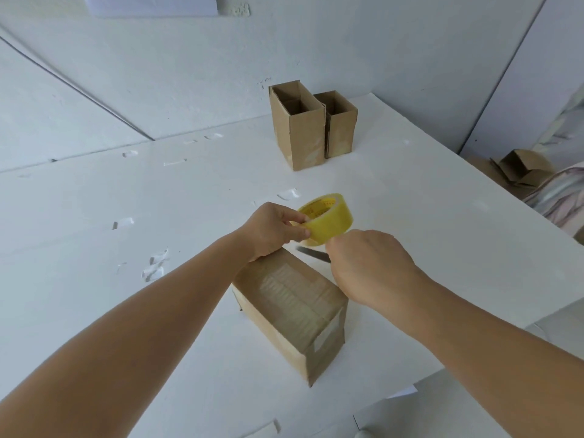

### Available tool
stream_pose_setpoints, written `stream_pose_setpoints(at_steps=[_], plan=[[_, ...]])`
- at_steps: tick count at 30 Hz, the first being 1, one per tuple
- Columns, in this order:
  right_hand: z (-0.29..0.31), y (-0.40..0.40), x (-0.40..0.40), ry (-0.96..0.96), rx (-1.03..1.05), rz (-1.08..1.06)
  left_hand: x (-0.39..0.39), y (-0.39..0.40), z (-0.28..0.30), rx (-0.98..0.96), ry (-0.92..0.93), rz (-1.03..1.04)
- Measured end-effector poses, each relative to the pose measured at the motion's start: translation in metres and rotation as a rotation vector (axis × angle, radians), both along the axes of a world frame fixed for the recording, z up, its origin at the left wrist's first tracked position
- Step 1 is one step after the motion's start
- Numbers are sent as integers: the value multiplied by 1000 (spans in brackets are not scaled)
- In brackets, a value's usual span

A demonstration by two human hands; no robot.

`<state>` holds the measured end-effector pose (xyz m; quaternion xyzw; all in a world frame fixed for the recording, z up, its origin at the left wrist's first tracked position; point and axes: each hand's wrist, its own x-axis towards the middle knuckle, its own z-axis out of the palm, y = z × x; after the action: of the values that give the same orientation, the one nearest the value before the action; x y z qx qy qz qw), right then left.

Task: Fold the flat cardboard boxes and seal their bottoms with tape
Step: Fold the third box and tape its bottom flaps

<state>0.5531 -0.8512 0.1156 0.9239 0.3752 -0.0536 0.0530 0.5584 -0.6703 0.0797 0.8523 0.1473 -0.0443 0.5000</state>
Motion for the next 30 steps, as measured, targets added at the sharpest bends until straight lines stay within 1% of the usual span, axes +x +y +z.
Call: stream_pose_setpoints(at_steps=[2,3,6,10,13,14,15,16,17,18,20,21,23,25,27,28,30], plan=[[-20,-5,0,73,-81,29,1,-2,1,-49,-28,2],[-30,-8,2,102,-86,15,1,-3,2,-62,-42,3],[-61,-11,13,127,3,-71,-2,-3,2,-80,-35,23],[-99,-8,19,279,129,-218,-7,-2,3,-110,-26,25],[-108,-8,21,307,177,-272,-8,-3,3,-120,-12,37],[-104,-6,23,333,255,-303,-8,-3,2,-131,-10,44],[-98,-4,23,420,404,-356,-9,-3,2,-144,-10,51],[-89,0,22,589,586,-424,-9,-3,3,-153,-9,58],[-79,6,20,807,761,-481,-10,-3,3,-158,-7,62],[-71,13,18,1008,885,-512,-10,-4,4,-162,-5,66],[-62,24,14,1285,1009,-562,-10,-6,5,-181,1,83],[-59,29,12,1363,1052,-591,-11,-7,6,-191,6,94],[-57,36,10,1416,1117,-662,-12,-7,6,-203,12,108],[-59,40,9,1387,1149,-697,-13,-7,6,-203,13,107],[-59,41,7,1319,1133,-696,-13,-8,5,-196,-2,123],[-59,41,5,1281,1115,-688,-12,-9,4,-190,-27,159],[-58,40,2,1231,1092,-689,-10,-9,4,-213,-136,290]])
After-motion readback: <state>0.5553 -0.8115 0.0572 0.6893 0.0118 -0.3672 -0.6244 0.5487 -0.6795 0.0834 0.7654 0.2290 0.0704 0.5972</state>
